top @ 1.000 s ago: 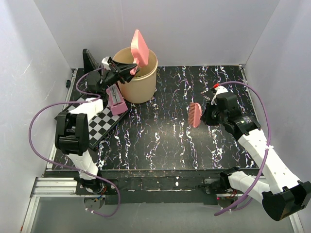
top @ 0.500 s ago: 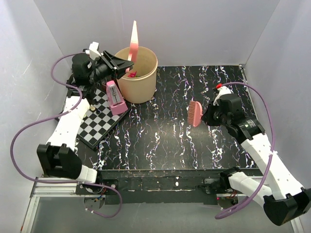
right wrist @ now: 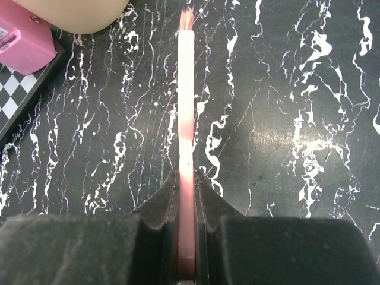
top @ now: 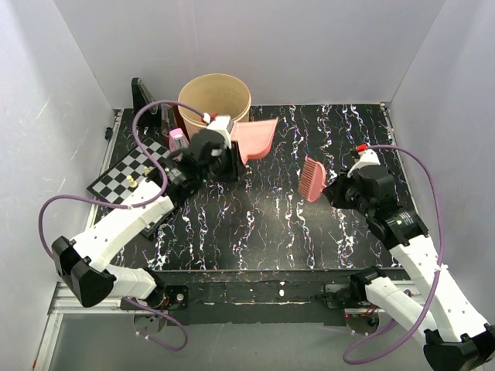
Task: Sweep away the paper scraps from the table
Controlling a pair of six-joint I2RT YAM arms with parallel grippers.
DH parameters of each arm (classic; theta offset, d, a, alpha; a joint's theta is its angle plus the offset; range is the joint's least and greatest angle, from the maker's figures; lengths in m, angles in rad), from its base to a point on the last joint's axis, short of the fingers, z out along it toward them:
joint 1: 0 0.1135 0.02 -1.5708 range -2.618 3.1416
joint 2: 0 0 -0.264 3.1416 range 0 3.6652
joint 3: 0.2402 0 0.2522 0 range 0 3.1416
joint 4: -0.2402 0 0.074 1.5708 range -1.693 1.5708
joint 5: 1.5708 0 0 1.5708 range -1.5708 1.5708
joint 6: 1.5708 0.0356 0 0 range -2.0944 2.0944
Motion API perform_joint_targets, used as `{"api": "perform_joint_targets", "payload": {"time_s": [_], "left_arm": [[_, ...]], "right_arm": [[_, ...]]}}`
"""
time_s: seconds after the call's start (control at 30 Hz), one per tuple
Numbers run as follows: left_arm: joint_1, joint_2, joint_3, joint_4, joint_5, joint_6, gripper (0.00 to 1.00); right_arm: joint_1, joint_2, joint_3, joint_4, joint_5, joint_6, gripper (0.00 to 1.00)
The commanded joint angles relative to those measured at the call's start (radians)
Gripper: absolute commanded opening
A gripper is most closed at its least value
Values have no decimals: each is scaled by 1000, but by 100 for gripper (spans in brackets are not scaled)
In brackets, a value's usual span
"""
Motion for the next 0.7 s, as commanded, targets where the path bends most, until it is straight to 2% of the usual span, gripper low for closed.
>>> {"api": "perform_joint_targets", "payload": {"time_s": [0.0, 0.13, 0.3, 0.43, 0.67], "left_arm": [[-120, -34, -95, -66, -355, 124, 0], [-178, 31, -176, -69, -417, 123, 0], [-197, 104, -247, -27, -372, 88, 0], [-208, 166, -274, -16, -392, 89, 0], [-215, 169, -389, 93, -403, 86, 0]], "right_arm": [[-3, -29, -24, 78, 57, 43, 1], [-2, -47, -59, 86, 93, 57, 1], [0, -56, -107, 104, 108, 68, 1], [0, -49, -139, 121, 102, 78, 1], [-3, 6, -178, 167, 56, 132, 1]]}}
